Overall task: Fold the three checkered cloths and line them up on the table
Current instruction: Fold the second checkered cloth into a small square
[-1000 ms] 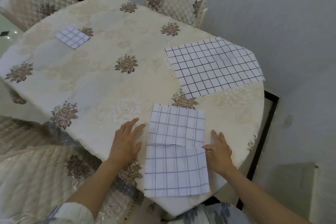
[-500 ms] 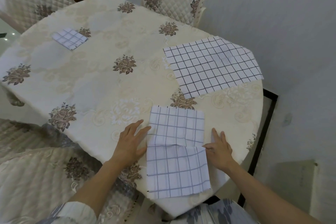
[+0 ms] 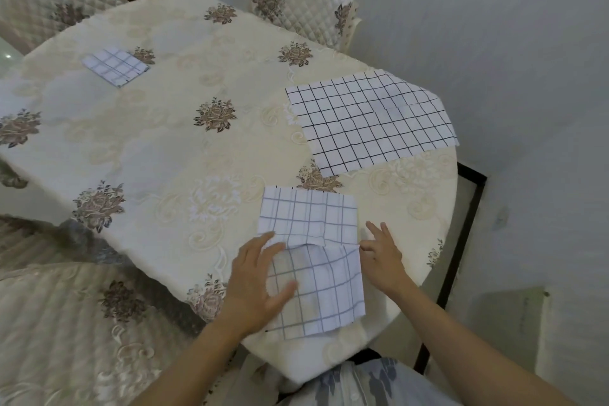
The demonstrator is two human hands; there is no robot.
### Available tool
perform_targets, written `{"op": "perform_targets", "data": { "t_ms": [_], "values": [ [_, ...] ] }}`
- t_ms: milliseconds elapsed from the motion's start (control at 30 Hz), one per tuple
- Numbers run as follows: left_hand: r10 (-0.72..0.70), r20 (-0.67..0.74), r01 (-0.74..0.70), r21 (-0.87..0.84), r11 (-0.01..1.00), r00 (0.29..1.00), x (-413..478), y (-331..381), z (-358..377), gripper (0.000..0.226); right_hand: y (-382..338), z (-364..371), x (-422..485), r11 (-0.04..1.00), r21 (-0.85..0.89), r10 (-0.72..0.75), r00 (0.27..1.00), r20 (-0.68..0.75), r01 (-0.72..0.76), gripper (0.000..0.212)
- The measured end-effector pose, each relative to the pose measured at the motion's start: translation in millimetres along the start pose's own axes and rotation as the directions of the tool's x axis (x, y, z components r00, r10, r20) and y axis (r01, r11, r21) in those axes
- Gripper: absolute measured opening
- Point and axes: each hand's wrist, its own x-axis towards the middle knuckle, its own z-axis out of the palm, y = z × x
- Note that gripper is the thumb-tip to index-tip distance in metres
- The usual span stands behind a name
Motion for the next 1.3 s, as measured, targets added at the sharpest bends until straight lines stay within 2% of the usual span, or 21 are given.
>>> {"op": "perform_targets", "data": {
  "t_ms": [67,133,200,267,333,467,600,633,700,733,767,967,1000,1167,1300],
  "values": [
    [0.038,0.025,-0.038,0.009,0.999,0.999,-12.4,35.0,9.4,0.088,0.2,2.4,2.2,0.998,0.001,0.060,0.998,-0.004,-0.060,0.040],
    [0.055,0.043,-0.057,0.054,0.997,0.998,-24.9,62.9,24.6,0.104,2.2,5.2,4.8,0.994,0.030,0.109,0.994,0.003,-0.109,0.036],
    [0.022,0.063,-0.029,0.104,0.994,0.998,-34.8,77.1,39.3,0.107,0.2,7.9,4.3,0.990,0.055,0.129,0.991,0.016,-0.130,0.037],
    [-0.045,0.074,0.034,0.143,0.989,0.996,-40.1,79.4,47.1,0.094,-2.2,10.2,1.5,0.992,0.051,0.118,0.993,0.017,-0.119,0.037],
    [-0.101,0.039,0.094,0.153,0.984,0.994,-43.1,73.1,47.7,0.071,-4.5,11.7,-1.4,0.993,0.057,0.106,0.994,0.020,-0.107,0.038],
    [-0.086,-0.071,0.100,0.222,0.970,0.994,-51.9,43.8,35.8,0.025,-6.1,13.6,-6.3,0.997,0.034,0.066,0.997,0.029,-0.067,0.039],
    [-0.023,-0.132,0.054,0.242,0.969,0.991,-46.7,30.9,14.7,0.017,-4.7,15.5,-16.3,0.997,-0.011,-0.081,0.995,-0.053,0.081,0.066],
    [-0.012,-0.157,0.049,0.234,0.971,0.987,-42.6,31.3,8.3,0.012,-1.9,16.7,-17.7,0.988,-0.041,-0.150,0.984,-0.101,0.146,0.060],
    [0.006,-0.199,0.039,0.222,0.974,0.980,-32.0,34.1,-5.5,0.002,9.2,20.9,-17.9,0.958,-0.110,-0.279,0.946,-0.165,0.263,0.019],
    [0.013,-0.207,0.033,0.217,0.976,0.978,-26.1,36.7,-12.1,0.004,15.5,23.4,-17.0,0.944,-0.143,-0.319,0.933,-0.169,0.297,0.014],
    [0.025,-0.208,0.021,0.215,0.976,0.978,-20.7,39.6,-18.0,0.005,22.6,27.2,-15.5,0.935,-0.163,-0.340,0.925,-0.167,0.315,0.020],
    [0.138,-0.132,-0.100,0.260,0.960,0.982,10.9,62.7,-44.3,0.004,43.5,39.9,-22.2,0.901,-0.286,-0.374,0.918,-0.128,0.327,0.005],
    [0.147,-0.118,-0.111,0.268,0.957,0.982,16.6,66.5,-46.1,0.005,44.9,41.0,-22.9,0.903,-0.286,-0.365,0.924,-0.116,0.320,0.005],
    [0.165,-0.050,-0.139,0.332,0.933,0.985,54.7,78.5,-41.9,0.007,49.3,50.3,-17.4,0.955,-0.208,-0.237,0.964,-0.118,0.209,0.046],
    [0.186,-0.021,-0.168,0.347,0.923,0.982,99.6,84.8,-31.5,0.006,49.4,51.2,-13.2,0.973,-0.192,-0.155,0.981,-0.119,0.131,0.031]
  ]
}}
